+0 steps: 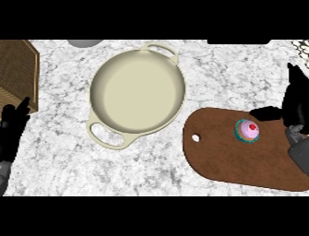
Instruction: Pick the cupcake from the cutting board and place it in the pot
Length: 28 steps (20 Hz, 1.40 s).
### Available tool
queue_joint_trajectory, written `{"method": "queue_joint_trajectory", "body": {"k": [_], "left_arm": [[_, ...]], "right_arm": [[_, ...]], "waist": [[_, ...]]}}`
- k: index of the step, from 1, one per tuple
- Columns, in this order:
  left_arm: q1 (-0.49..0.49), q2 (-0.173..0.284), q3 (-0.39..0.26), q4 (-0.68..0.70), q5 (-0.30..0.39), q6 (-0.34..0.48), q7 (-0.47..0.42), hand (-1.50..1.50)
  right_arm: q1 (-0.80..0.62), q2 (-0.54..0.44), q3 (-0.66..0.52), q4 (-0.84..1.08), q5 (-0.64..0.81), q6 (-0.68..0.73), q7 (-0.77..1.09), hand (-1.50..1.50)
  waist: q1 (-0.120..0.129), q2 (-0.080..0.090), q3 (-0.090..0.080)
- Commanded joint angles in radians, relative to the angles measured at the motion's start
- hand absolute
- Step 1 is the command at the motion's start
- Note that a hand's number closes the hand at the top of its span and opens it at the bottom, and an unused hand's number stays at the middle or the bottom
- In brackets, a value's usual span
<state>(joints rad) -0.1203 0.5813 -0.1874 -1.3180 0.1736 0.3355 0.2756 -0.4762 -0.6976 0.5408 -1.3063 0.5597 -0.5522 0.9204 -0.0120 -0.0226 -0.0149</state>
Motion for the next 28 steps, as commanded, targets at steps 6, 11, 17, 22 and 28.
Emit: {"method": "queue_joint_trajectory", "body": {"k": [6, 11, 17, 22, 28], "left_arm": [[-0.019, 0.016, 0.003, -0.014, 0.002, -0.019, 0.037, 0.00], [-0.016, 0.021, 0.016, -0.024, 0.006, -0.017, 0.055, 0.00], [0.035, 0.003, 0.006, -0.052, -0.015, 0.007, 0.029, 0.00], [0.031, 0.018, 0.037, -0.044, 0.010, -0.024, 0.040, 0.00], [0.008, -0.051, 0.002, -0.050, -0.038, 0.046, 0.068, 0.00]], "right_arm": [[-0.171, 0.097, 0.062, -0.115, -0.133, 0.512, 0.469, -1.50], [-0.233, 0.148, 0.038, -0.099, -0.180, 0.591, 0.565, -1.50], [-0.188, 0.178, 0.024, -0.039, -0.148, 0.584, 0.567, -1.50], [-0.211, 0.190, -0.030, -0.009, -0.143, 0.631, 0.567, -1.50], [-0.150, 0.219, -0.051, -0.042, -0.092, 0.646, 0.567, -1.50]], "waist": [[0.013, 0.003, 0.005], [0.003, 0.002, 0.007], [-0.009, 0.003, 0.009], [-0.006, 0.009, 0.010], [-0.024, 0.008, 0.011]]}}
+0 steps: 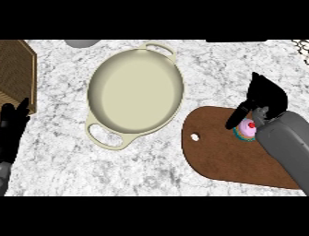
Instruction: Pick the cupcake from the cutting board and place it in the pot
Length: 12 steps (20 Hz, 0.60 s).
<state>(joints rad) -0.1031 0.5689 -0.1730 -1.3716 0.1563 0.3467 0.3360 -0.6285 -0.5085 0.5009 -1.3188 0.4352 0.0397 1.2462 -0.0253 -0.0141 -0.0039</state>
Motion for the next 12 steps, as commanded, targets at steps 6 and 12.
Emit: {"method": "queue_joint_trajectory", "body": {"k": [6, 12], "left_arm": [[0.061, 0.002, 0.001, -0.063, -0.022, -0.003, -0.004, 0.00], [0.015, 0.030, 0.039, -0.056, -0.004, -0.038, 0.023, 0.00]], "right_arm": [[0.018, 0.072, -0.054, 0.001, 0.109, 0.052, 0.241, -1.50], [0.026, 0.122, -0.097, 0.044, 0.149, 0.123, 0.241, -1.50]], "waist": [[0.024, 0.004, 0.002], [0.021, 0.004, 0.001]]}}
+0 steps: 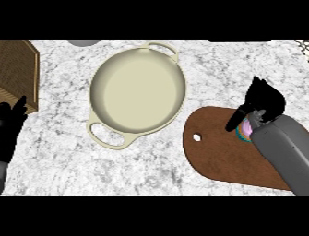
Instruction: Pick the cupcake from the cutting board and place it in the pot
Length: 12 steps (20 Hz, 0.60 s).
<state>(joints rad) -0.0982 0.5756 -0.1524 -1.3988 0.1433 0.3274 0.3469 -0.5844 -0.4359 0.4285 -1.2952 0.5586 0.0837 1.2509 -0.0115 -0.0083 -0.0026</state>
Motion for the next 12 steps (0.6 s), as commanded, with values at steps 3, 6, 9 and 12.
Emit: {"method": "queue_joint_trajectory", "body": {"k": [3, 6, 9, 12], "left_arm": [[-0.013, -0.003, 0.017, 0.035, -0.009, -0.014, -0.017, 0.00], [0.021, -0.044, -0.024, -0.024, -0.044, 0.026, 0.002, 0.00], [0.013, -0.048, -0.013, -0.002, -0.045, 0.007, -0.023, 0.00], [0.022, -0.026, 0.021, -0.002, -0.028, -0.011, -0.020, 0.00]], "right_arm": [[-0.009, 0.056, -0.064, 0.038, 0.009, 0.089, 0.237, -1.50], [0.028, 0.083, -0.082, 0.020, 0.047, 0.057, 0.237, -1.50], [0.024, 0.090, -0.102, 0.036, 0.050, 0.085, 0.216, -1.50], [0.091, 0.109, -0.108, -0.009, 0.080, 0.066, 0.232, -1.50]], "waist": [[0.002, 0.005, 0.000], [0.008, 0.003, 0.002], [0.012, 0.007, 0.002], [0.007, 0.004, 0.001]]}}
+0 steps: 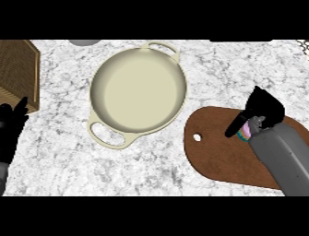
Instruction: Pick the cupcake from the cutting board and place it in the pot
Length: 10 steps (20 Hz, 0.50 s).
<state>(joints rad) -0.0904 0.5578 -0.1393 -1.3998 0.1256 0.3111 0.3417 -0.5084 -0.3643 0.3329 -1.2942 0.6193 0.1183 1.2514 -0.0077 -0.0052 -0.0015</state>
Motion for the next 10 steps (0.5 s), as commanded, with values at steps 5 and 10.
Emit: {"method": "queue_joint_trajectory", "body": {"k": [5, 10], "left_arm": [[0.008, -0.031, -0.007, -0.047, -0.040, 0.023, 0.036, 0.00], [0.013, -0.022, -0.005, -0.076, -0.052, 0.004, 0.056, 0.00]], "right_arm": [[0.067, 0.058, -0.037, -0.041, 0.062, 0.015, 0.189, -1.50], [0.073, 0.103, -0.062, 0.031, 0.111, 0.005, 0.168, -1.50]], "waist": [[0.003, 0.002, 0.001], [0.013, 0.003, 0.002]]}}
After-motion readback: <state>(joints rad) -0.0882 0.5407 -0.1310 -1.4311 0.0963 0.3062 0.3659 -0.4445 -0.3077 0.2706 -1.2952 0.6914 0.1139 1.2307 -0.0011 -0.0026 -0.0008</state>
